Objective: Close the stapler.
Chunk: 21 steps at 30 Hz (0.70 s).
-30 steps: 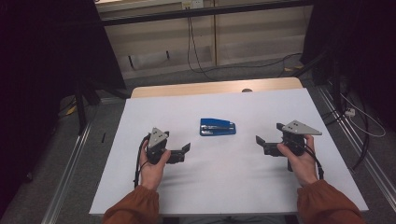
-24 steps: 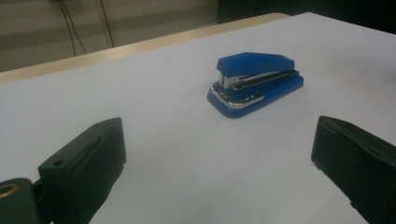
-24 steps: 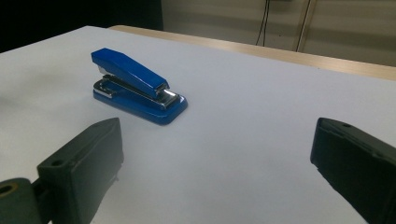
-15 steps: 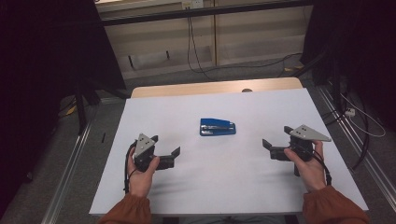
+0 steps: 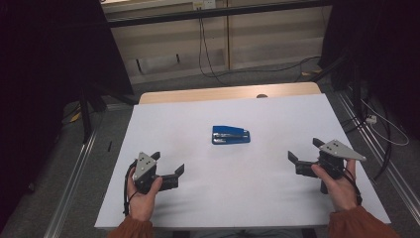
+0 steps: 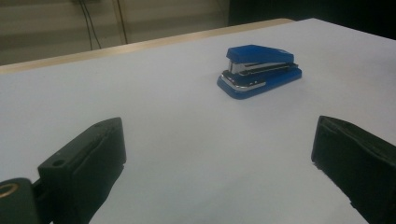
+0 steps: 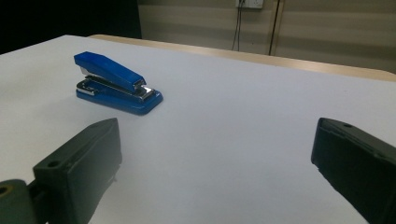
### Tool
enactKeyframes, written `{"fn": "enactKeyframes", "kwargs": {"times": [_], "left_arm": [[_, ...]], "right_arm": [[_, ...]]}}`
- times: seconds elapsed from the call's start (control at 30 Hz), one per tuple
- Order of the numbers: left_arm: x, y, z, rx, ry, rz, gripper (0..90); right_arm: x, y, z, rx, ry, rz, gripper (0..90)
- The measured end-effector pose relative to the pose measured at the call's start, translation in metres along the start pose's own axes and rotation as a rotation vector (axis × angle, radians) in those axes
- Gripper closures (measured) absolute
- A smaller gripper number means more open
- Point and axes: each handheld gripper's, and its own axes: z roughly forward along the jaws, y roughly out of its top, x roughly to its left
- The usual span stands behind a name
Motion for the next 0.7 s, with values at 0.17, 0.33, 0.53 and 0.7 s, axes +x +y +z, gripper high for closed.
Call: {"fn": "enactKeyframes", "kwargs": {"times": [0.17,0.33,0.53,0.7], "left_arm": [[-0.001,-0.001,-0.01,-0.009,0.005,0.02,3.3],[0.0,-0.003,-0.015,-0.012,0.017,-0.001,3.3],[0.001,-0.005,-0.019,-0.023,0.025,-0.018,3.2],[0.0,-0.007,-0.02,-0.011,0.025,-0.006,3.2]], "right_arm": [[-0.002,-0.004,-0.014,-0.015,-0.019,0.007,1.2],[-0.003,-0.01,-0.022,-0.013,-0.034,0.025,1.2],[0.001,-0.018,-0.032,-0.025,-0.048,0.022,1.1],[0.004,-0.023,-0.039,-0.018,-0.044,0.024,1.0]]}}
